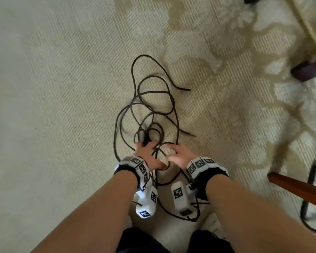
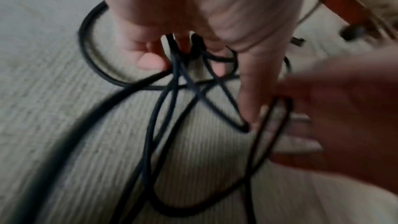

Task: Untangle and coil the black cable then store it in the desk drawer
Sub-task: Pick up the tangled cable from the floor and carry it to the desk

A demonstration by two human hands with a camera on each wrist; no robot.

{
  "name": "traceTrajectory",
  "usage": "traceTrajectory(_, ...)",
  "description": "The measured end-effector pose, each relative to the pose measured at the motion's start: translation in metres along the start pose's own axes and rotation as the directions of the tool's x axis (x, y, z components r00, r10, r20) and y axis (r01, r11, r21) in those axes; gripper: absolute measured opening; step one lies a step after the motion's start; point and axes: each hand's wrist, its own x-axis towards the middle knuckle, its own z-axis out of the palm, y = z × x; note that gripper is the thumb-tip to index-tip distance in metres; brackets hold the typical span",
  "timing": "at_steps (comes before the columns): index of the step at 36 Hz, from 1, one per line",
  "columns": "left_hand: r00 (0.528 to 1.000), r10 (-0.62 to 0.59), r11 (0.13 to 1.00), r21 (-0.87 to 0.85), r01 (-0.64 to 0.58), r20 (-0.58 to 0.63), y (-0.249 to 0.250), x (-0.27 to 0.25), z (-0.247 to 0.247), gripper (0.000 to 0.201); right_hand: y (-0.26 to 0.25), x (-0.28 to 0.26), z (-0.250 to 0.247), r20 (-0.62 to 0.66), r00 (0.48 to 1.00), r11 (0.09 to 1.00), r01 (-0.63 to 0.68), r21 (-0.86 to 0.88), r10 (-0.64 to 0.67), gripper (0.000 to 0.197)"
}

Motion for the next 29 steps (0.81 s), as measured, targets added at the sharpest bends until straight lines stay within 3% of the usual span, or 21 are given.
traceTrajectory(2, 0.997, 0.066, 0.995, -0.077, -0.063, 0.031, 0.011, -0.003, 0.01, 0.093, -0.013, -0.005, -0.003, 0.015, 1.0, 0.999, -0.014, 0.048, 0.013, 0.04)
traceTrajectory(7, 0.99, 0.138, 0.973, -0.188, -0.137, -0.009, 0.038, -0.014, 0.019, 0.072, -0.013, -0.013, -0.012, -0.024, 0.996, 0.986, 0.087, 0.141, -0.084, 0.031)
traceTrajectory(11, 0.979, 0.195, 0.966, -0.163, -0.202, -0.06, 0.047, -0.036, 0.012, 0.066, -0.016, -0.035, -0.021, -0.087, 0.996, 0.906, 0.012, 0.424, 0.027, 0.026)
traceTrajectory(17, 0.948, 0.263, 0.938, -0.183, -0.295, -0.18, 0.064, -0.096, -0.022, 0.056, -0.052, -0.098, -0.036, -0.17, 0.985, 0.899, 0.085, 0.429, -0.012, 0.028)
traceTrajectory(22, 0.922, 0.328, 0.914, -0.178, -0.365, -0.208, 0.08, -0.166, -0.05, 0.057, -0.085, -0.166, -0.043, -0.168, 0.986, 0.833, 0.092, 0.546, 0.001, 0.035)
traceTrajectory(26, 0.912, 0.362, 0.897, -0.193, -0.397, -0.192, 0.104, -0.237, -0.071, 0.08, -0.104, -0.232, -0.053, -0.199, 0.98, 0.749, 0.129, 0.65, 0.003, 0.055)
traceTrajectory(29, 0.915, 0.373, 0.87, -0.284, -0.403, -0.157, 0.126, -0.288, -0.088, 0.095, -0.119, -0.285, -0.067, -0.243, 0.97, 0.681, 0.193, 0.707, -0.023, 0.034)
